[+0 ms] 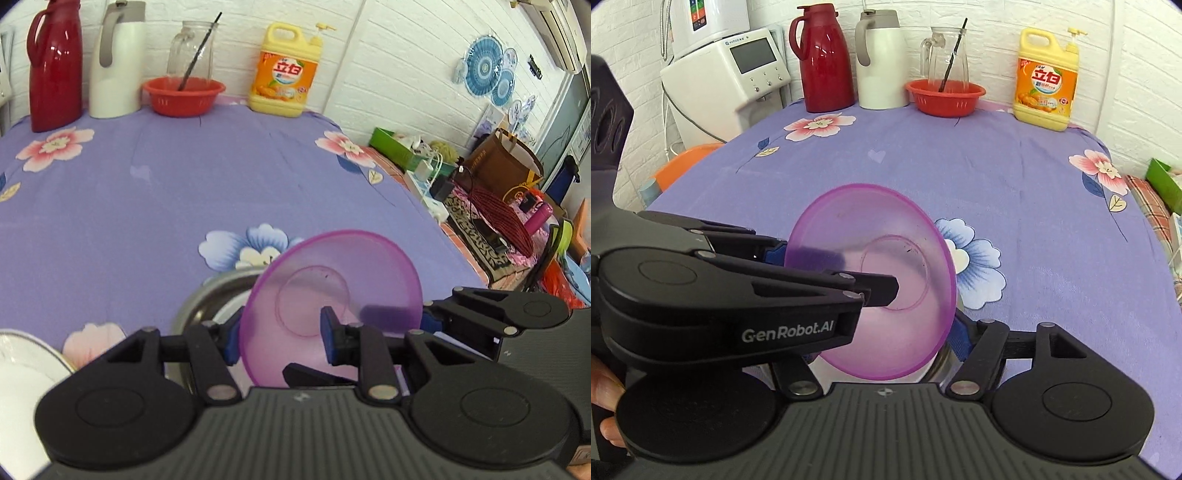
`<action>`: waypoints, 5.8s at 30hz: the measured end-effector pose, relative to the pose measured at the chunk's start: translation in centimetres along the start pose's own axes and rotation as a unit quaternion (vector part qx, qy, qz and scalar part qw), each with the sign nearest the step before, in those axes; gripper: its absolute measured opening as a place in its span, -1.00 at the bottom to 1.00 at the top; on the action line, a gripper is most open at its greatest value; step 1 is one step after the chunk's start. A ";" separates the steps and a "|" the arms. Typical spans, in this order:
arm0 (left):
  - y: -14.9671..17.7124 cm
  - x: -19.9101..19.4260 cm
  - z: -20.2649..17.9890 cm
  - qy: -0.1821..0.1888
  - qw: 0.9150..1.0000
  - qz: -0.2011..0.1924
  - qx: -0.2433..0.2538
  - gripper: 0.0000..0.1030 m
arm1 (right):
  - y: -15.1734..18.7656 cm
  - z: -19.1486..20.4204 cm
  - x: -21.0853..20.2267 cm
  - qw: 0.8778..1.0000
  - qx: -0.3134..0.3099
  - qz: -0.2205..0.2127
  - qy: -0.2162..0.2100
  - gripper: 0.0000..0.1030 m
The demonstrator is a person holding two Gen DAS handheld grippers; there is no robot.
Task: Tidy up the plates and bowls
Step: 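Lift the pink bowl and lower it into the white bowl on the stack, then open the right gripper and withdraw it from the pink bowl, then lower the stacked plates and bowls onto the table with the left gripper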
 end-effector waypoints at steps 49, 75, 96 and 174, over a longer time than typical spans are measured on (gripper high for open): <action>1.3 0.2 4.1 -0.104 0.993 -0.048 -0.011 0.95 | 3.8 -2.2 0.9 0.991 0.085 -0.086 0.056 1.00; 2.8 2.7 3.3 -0.105 0.994 -0.016 0.008 0.96 | 5.2 -1.6 2.9 0.991 0.103 -0.074 0.033 1.00; 3.3 1.9 2.3 -0.078 0.996 -0.045 0.021 0.36 | 5.6 -0.6 2.5 0.988 0.116 -0.101 0.005 1.00; 7.9 -14.7 12.4 -0.214 0.957 -0.177 -0.079 0.78 | 2.9 10.6 1.1 0.983 0.082 -0.137 -0.092 1.00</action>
Point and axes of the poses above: each gripper's, at about its wrist camera, not at the fingertips, and x roughly the way its jaws point, z to its left, y to its underside, the point moved 3 cm from there along x, roughly the way its jaws point
